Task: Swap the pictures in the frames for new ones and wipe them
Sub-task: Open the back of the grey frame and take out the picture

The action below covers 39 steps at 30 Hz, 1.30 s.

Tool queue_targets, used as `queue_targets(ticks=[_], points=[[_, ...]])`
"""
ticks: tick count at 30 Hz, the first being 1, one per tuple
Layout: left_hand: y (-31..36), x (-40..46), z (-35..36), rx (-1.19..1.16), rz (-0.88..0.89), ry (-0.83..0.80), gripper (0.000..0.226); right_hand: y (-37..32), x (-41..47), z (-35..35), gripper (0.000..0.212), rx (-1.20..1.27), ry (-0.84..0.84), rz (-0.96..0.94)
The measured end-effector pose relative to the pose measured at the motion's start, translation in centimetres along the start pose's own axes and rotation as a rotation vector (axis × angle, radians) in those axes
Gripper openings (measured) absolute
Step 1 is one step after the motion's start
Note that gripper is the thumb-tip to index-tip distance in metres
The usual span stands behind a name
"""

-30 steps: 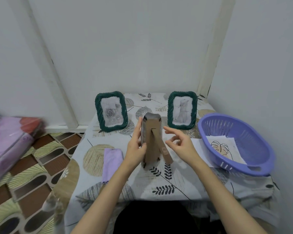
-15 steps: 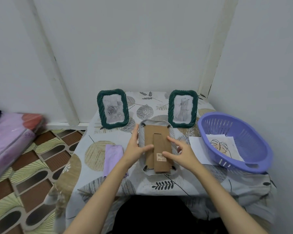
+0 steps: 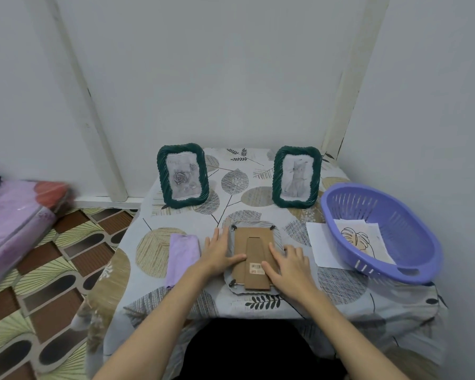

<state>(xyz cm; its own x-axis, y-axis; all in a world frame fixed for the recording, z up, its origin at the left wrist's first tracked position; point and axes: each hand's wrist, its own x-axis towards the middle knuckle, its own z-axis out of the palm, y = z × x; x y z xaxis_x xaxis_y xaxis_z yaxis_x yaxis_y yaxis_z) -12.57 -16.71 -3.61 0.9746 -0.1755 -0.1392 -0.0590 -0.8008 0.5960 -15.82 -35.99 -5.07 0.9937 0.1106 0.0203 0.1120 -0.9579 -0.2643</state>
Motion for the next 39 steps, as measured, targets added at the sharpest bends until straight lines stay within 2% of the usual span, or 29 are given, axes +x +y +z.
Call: queue_targets(ticks=[4, 12, 16, 18, 20, 23, 28, 34, 39], points=[[-0.6, -0.1, 0.3, 0.038, 0.007, -0.023, 0.088, -0.1, -0.5, 1.0, 0.090, -0.078, 0.038, 0.011], [-1.2, 0.7, 0.9, -0.014, 0.018, 0.080, 0.085, 0.5, 1.6, 0.3, 0.095, 0.063, 0.032, 0.067], [-1.7, 1.5, 1.2, 0.007, 0.033, 0.156, 0.091, 0.6, 3.4, 0.1, 0.080, 0.057, 0.008, 0.087], [-1.8, 1.8, 1.2, 0.035, 0.045, 0.193, 0.095, 0.5, 3.9, 0.1, 0.084, 0.044, 0.017, 0.085], [-1.9, 2.0, 1.3, 0.069, 0.063, 0.217, 0.088, 0.3, 4.1, 0.0, 0.097, 0.034, 0.034, 0.080], [-2.1, 2.2, 1.4, 0.129, 0.091, 0.230, 0.071, 0.0, 4.2, 0.0, 0.102, 0.027, 0.057, 0.080], [-2.4, 2.3, 1.5, 0.180, 0.095, 0.209, 0.065, 0.3, 4.4, 0.2, 0.098, 0.016, 0.069, 0.075], [-2.3, 2.3, 1.1, 0.262, 0.098, 0.169, 0.075, 0.3, 4.4, 0.0, 0.098, -0.023, 0.046, 0.056], [-2.0, 2.6, 0.7, 0.324, 0.073, 0.101, 0.073, 0.5, 4.7, -0.2, 0.093, -0.021, -0.004, 0.054]])
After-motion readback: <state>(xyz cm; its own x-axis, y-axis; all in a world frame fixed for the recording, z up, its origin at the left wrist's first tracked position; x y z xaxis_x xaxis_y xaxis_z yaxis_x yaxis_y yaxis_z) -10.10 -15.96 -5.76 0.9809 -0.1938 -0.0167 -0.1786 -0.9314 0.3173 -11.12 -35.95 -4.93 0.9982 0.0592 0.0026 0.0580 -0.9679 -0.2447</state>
